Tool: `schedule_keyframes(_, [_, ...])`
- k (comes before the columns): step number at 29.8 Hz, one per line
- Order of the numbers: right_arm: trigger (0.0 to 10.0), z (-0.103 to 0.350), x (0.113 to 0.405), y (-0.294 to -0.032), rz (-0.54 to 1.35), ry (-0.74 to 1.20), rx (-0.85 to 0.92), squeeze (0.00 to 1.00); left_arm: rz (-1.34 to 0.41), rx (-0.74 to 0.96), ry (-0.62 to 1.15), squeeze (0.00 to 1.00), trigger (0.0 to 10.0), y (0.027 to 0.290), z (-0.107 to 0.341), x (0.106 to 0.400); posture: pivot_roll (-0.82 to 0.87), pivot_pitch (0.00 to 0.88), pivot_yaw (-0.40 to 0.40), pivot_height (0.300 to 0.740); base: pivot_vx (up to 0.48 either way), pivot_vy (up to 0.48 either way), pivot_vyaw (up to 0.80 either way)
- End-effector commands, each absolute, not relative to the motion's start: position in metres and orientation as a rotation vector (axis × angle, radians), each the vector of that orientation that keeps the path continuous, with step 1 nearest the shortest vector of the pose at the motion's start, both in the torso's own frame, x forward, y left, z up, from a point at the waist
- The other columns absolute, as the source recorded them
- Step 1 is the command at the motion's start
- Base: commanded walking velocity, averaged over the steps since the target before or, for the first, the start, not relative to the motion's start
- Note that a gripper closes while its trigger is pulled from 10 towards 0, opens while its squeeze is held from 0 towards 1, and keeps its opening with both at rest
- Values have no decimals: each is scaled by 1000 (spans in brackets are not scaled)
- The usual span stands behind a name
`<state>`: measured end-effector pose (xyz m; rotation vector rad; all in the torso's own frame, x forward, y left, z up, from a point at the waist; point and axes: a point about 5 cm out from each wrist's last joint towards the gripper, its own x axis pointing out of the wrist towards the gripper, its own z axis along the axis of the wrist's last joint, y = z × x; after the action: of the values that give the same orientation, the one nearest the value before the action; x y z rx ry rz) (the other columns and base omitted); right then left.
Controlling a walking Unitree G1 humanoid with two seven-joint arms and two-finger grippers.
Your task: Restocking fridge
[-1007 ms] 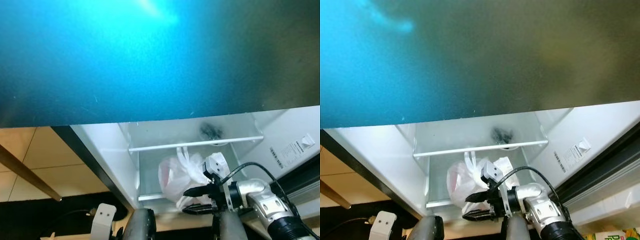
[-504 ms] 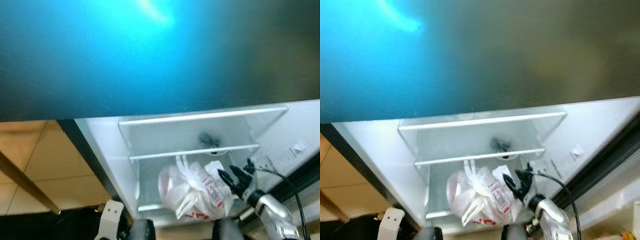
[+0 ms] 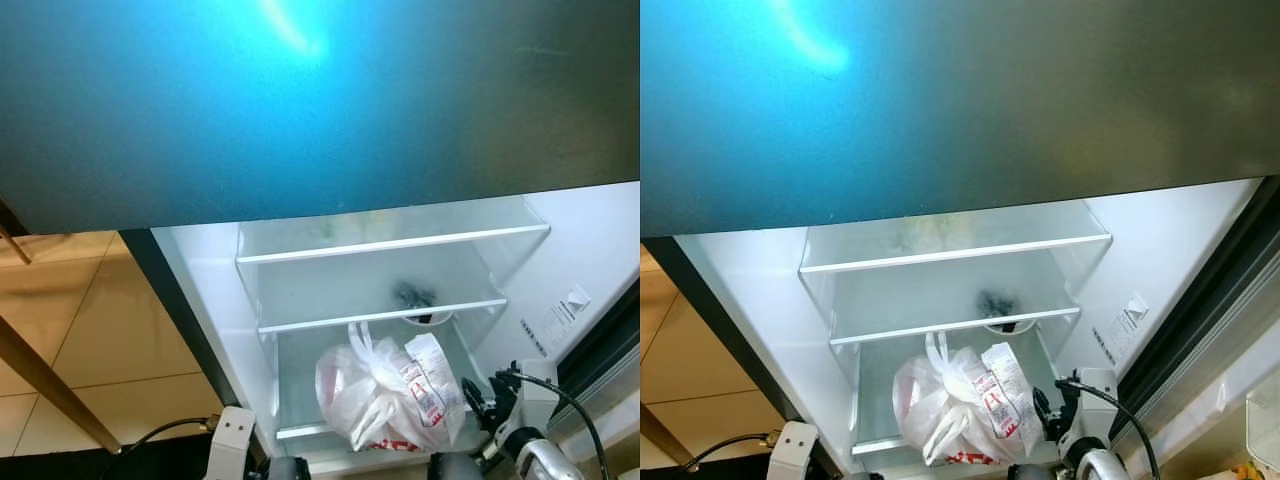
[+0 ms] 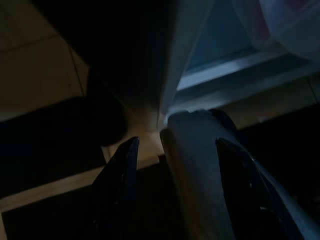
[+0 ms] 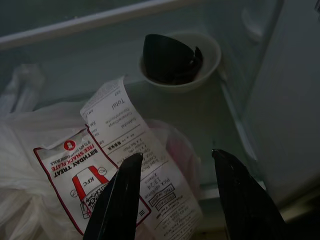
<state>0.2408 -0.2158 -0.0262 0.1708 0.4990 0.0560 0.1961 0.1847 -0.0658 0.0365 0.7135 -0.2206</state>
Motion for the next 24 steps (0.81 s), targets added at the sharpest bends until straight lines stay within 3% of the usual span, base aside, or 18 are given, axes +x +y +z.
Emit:
schedule_keyframes(1, [10000,-33,235,-213,38,536,160,0,-181,29,671,0,10000,188,-62,201,-34,22,20,617,0,0,0])
schedule_keyframes(20, [10000,-45,226,-202,60,577,173,0,-11,22,683,0,10000,221,-69,172,-9,30,2,617,0,0,0])
schedule_keyframes(24, [10000,-45,226,-202,60,583,160,0,5,17,693,0,10000,226,-70,169,-9,32,3,642,0,0,0])
